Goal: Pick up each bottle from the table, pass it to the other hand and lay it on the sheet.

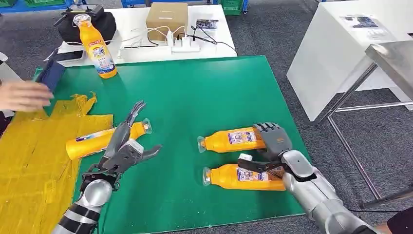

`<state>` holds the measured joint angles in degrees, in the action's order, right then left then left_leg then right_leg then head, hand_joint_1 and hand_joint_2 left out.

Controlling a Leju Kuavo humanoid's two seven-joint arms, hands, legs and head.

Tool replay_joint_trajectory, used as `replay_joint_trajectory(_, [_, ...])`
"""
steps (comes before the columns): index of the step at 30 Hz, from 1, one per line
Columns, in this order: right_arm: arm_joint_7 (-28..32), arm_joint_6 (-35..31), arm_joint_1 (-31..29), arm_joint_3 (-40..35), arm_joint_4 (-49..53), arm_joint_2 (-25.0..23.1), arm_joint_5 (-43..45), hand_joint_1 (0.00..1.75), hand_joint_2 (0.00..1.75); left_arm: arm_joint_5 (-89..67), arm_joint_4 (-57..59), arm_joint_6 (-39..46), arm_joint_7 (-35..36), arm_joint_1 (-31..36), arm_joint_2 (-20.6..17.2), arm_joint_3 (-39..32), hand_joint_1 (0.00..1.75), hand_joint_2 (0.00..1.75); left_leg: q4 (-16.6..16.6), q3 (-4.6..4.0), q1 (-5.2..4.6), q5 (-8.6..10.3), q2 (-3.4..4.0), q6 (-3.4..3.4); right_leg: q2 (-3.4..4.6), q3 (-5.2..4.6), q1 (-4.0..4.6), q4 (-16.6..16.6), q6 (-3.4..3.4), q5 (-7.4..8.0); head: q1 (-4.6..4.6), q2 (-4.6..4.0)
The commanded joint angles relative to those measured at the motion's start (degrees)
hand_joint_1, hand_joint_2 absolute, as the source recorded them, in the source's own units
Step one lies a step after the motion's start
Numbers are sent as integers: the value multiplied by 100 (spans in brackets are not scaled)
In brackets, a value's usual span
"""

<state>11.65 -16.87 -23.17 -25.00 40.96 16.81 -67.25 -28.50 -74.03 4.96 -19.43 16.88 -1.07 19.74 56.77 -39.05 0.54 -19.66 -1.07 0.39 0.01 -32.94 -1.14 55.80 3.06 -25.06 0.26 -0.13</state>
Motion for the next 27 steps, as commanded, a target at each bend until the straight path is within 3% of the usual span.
replay_joint_trajectory(1, [57,108,-45,-59,-276,-299,216,175,175,329,-456,-147,-93,-243,-98,263,0,175,-1,19,3,-9,7,-1,2,21,5,-6,-10,-6,0,0])
replay_joint_trajectory(15, [57,108,-45,-59,-276,-299,216,175,175,329,-456,-147,-93,-243,-98,263,0,175,9,52,5,-29,18,-3,4,59,10,-2,-26,-23,0,0])
replay_joint_trajectory(16, [57,108,-45,-59,-276,-299,216,175,175,329,-456,-147,-93,-243,-98,263,0,175,-1,19,5,-7,6,-2,1,23,5,-6,-10,-5,0,0])
replay_joint_trajectory(19, [16,-10,6,36,-154,-299,284,175,175,537,-521,-307,-141,-276,-107,243,0,175,0,25,5,-11,8,-2,3,28,6,-5,-13,-7,-2,0])
replay_joint_trajectory(22, [-396,-1244,392,733,939,-661,292,175,175,1345,-1029,-984,-126,-695,-146,169,0,175,6,41,4,-24,21,-3,12,41,7,-2,-19,-16,0,0])
replay_joint_trajectory(27, [-254,-2019,1161,1344,3191,-1440,924,175,175,2205,-922,-1553,-88,-833,-49,146,0,175,3,15,3,-19,28,-7,28,14,6,4,-17,-9,0,0])
